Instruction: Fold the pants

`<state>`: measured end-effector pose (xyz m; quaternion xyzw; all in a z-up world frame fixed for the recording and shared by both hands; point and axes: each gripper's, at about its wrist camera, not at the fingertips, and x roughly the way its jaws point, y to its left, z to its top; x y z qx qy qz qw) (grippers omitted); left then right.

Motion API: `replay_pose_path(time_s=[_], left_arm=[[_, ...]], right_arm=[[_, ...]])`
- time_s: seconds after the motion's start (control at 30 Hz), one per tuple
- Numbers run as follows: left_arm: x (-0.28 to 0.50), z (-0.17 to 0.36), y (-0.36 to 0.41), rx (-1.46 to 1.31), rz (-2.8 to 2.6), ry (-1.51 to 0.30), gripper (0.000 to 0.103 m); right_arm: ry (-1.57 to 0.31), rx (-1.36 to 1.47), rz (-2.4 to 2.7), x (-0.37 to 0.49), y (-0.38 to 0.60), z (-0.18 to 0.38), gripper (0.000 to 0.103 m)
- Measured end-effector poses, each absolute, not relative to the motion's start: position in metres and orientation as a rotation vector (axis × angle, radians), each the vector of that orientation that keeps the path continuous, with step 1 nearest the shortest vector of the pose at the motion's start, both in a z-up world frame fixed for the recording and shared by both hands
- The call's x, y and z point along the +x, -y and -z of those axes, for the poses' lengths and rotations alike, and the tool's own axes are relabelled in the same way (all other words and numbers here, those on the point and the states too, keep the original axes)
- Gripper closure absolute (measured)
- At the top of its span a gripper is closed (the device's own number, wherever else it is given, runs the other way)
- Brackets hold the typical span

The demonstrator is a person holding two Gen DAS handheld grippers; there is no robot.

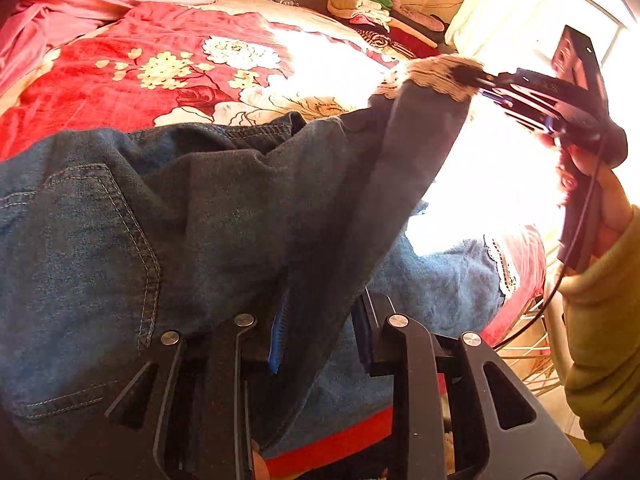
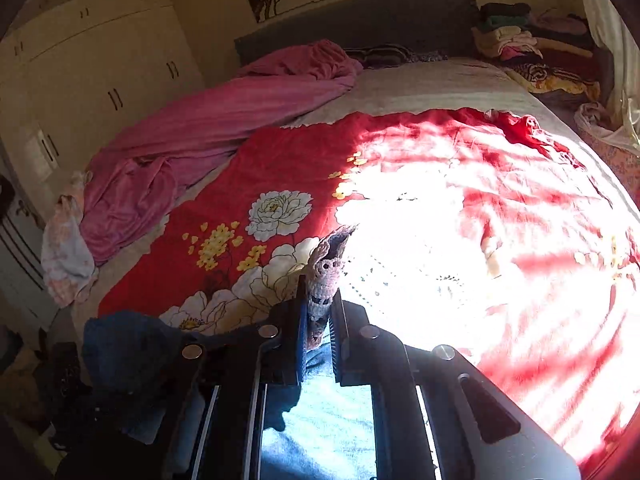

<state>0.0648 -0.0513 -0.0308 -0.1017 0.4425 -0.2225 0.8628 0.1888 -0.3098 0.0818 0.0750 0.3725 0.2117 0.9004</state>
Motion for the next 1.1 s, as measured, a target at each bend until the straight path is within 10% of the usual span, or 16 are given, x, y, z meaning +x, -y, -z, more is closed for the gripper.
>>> replay_pose_path(time_s=[0.07, 1.1], left_arm=[[0.064, 0.028, 0.052, -0.188, 0.467, -0.922, 0.101], [0.028, 0.024, 0.062, 0.035, 0.462, -0.917, 0.101]], right_arm=[[-0.77, 0.203, -0.432, 0.174, 0.33, -0.083, 0.095], [-0.993, 0.383, -0.391, 0.05, 0.398, -0.006, 0.092]])
